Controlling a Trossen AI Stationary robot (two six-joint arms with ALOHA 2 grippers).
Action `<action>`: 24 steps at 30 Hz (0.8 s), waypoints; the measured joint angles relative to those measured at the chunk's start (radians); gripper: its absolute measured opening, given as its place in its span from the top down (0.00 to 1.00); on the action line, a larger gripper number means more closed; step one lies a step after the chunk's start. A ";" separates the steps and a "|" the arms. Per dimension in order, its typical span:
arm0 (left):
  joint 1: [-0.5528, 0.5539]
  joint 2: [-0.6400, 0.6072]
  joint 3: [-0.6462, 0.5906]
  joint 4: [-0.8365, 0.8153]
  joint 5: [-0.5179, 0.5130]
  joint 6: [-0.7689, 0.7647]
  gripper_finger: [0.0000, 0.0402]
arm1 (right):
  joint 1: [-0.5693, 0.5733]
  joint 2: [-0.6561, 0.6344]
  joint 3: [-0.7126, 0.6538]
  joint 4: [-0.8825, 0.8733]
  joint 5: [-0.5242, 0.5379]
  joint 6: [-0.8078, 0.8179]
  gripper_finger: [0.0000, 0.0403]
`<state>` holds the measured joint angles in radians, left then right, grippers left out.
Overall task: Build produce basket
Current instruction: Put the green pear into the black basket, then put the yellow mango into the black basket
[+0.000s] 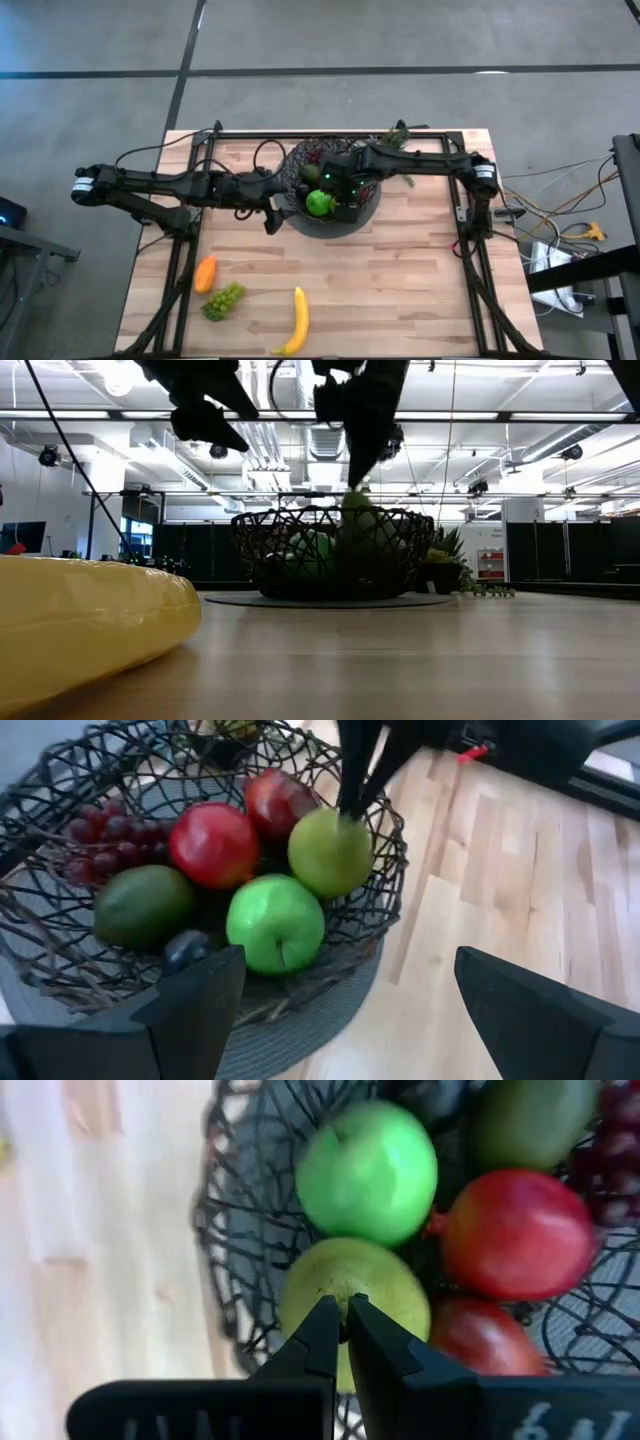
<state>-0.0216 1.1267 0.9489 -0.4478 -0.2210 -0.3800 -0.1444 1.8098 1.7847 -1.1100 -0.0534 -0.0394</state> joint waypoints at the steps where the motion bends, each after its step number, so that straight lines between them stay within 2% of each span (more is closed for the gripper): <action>1: 0.000 0.000 0.000 0.005 -0.008 -0.006 0.15 | 0.000 0.007 -0.011 0.003 0.000 -0.007 0.98; 8: 0.000 0.000 0.004 0.033 -0.054 -0.009 0.15 | -0.006 0.016 -0.081 0.090 0.003 -0.046 0.98; 13: 0.000 0.000 0.004 0.048 -0.073 -0.010 0.15 | -0.007 0.015 -0.117 0.091 0.019 -0.089 0.96; 20: 0.000 -0.002 0.015 0.022 -0.073 -0.080 0.15 | -0.027 0.015 -0.131 0.092 0.055 -0.119 0.80; 24: 0.000 -0.017 0.049 -0.109 -0.068 -0.168 0.15 | -0.047 -0.013 -0.109 0.087 0.056 -0.119 0.70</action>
<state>-0.0219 1.1097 0.9975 -0.5573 -0.2892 -0.5476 -0.1913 1.7966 1.6755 -1.0228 0.0025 -0.1581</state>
